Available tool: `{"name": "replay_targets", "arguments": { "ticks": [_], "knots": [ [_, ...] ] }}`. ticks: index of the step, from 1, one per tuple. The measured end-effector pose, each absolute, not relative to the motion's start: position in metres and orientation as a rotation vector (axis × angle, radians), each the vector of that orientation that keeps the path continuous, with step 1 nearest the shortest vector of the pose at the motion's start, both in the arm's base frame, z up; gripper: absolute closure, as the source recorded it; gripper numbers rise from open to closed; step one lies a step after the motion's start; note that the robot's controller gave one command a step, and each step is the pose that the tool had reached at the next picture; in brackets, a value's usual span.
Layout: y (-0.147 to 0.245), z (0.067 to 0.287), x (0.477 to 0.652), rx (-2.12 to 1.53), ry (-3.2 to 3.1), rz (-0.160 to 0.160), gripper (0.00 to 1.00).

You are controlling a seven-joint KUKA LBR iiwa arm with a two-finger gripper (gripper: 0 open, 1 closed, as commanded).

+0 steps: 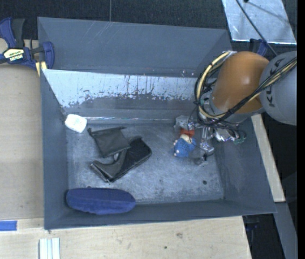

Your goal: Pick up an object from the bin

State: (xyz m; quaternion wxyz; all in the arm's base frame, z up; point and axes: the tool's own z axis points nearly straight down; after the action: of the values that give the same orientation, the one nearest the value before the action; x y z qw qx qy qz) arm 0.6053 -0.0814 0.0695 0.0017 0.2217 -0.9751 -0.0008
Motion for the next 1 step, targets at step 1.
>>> {"name": "replay_targets", "arguments": {
  "ticks": [1],
  "knots": [
    [-0.0802,0.0743,0.6079,0.7,-3.067,0.002,1.0]
  ]
}}
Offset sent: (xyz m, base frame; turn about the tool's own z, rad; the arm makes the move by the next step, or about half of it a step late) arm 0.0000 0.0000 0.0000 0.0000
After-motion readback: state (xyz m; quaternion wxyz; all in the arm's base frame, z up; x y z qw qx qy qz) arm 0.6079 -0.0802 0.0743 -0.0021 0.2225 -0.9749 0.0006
